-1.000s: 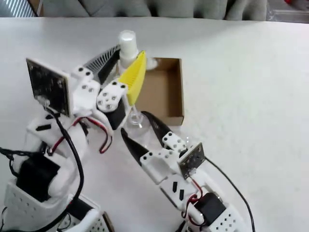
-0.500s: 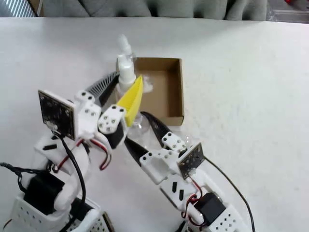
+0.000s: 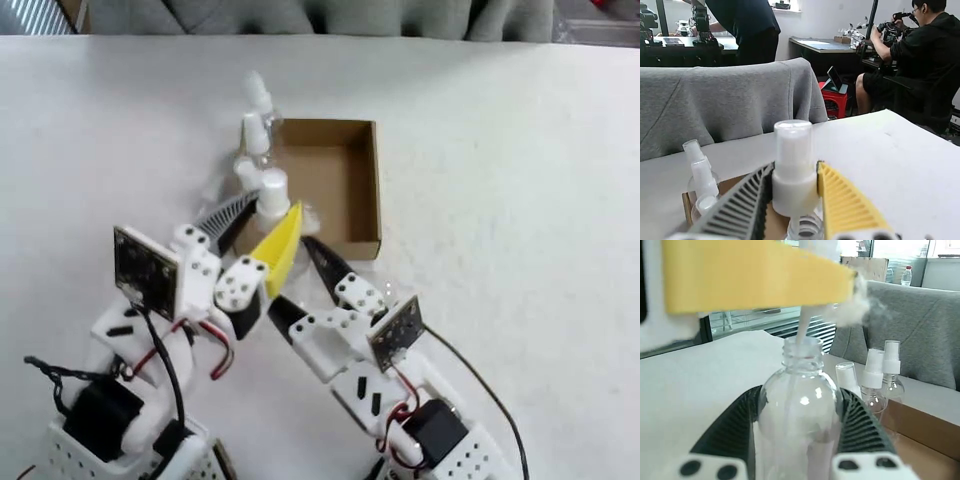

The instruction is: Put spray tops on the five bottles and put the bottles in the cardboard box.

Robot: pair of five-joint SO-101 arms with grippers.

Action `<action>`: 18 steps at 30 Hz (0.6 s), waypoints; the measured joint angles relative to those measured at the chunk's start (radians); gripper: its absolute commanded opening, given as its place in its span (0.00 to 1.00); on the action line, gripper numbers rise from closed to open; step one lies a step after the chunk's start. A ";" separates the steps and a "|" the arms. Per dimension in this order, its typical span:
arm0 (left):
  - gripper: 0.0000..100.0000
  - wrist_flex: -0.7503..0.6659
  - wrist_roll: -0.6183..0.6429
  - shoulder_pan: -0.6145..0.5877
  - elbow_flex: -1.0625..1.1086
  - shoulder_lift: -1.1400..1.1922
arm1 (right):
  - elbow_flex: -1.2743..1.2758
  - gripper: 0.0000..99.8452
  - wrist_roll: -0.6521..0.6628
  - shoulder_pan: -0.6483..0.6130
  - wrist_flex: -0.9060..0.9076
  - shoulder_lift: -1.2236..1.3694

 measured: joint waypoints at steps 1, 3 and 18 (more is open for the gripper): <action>0.02 0.000 -0.002 0.000 0.014 -0.011 | 0.000 0.02 0.000 0.000 0.000 0.000; 0.03 0.002 -0.002 0.005 0.032 -0.029 | 0.000 0.02 0.000 0.000 0.000 0.000; 0.21 0.109 -0.005 0.040 0.040 -0.104 | 0.000 0.02 0.002 -0.002 0.000 -0.002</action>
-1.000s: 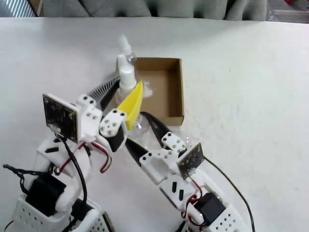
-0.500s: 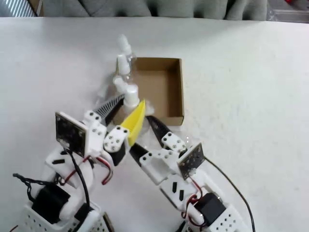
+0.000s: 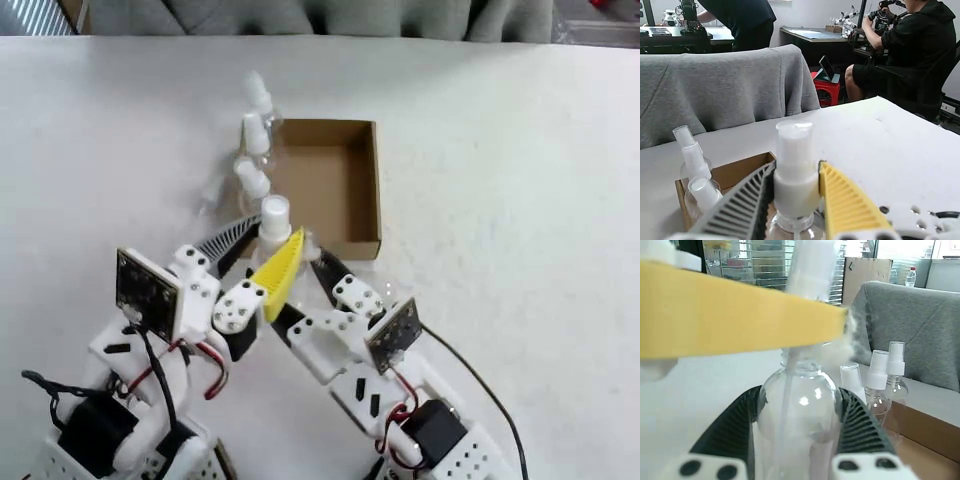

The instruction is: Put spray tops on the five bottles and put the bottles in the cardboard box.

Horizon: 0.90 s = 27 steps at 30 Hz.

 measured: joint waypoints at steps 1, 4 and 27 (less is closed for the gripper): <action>0.22 0.015 0.000 0.000 0.000 -0.003 | 0.000 0.02 0.000 0.000 0.000 0.002; 0.23 0.060 0.000 0.000 0.000 -0.020 | 0.000 0.02 0.002 0.002 0.000 0.002; 0.19 0.374 -0.044 -0.020 -0.106 -0.308 | 0.008 0.02 0.130 0.074 0.081 0.002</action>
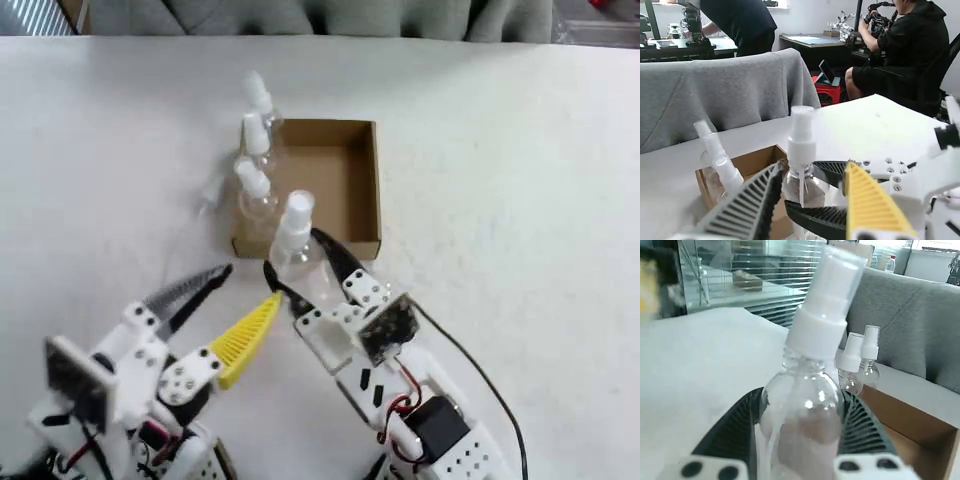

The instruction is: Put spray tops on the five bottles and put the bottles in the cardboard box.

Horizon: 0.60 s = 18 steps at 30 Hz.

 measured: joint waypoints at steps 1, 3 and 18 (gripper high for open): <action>0.19 0.000 0.008 -0.018 -0.006 0.000 | 0.000 0.02 0.018 0.000 0.014 0.000; 0.19 0.000 0.017 -0.044 -0.008 0.000 | 0.000 0.02 0.037 0.000 0.020 0.000; 0.19 0.046 0.021 -0.063 -0.003 -0.002 | -0.215 0.02 0.077 0.158 0.095 0.000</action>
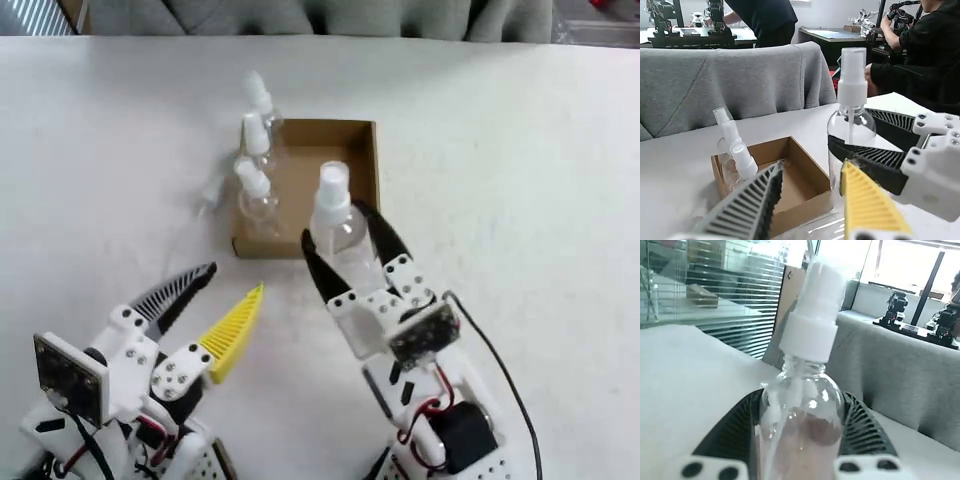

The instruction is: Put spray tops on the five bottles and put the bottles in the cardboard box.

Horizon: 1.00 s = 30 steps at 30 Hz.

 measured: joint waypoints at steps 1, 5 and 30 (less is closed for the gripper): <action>0.19 0.000 0.000 -0.003 0.011 0.000 | -0.011 0.02 -0.015 0.005 -0.003 0.003; 0.19 0.000 0.000 0.043 0.077 0.000 | -0.066 0.02 -0.089 0.029 -0.091 0.123; 0.02 -0.407 0.009 0.264 0.491 0.011 | -0.391 0.02 -0.232 -0.170 -0.166 0.516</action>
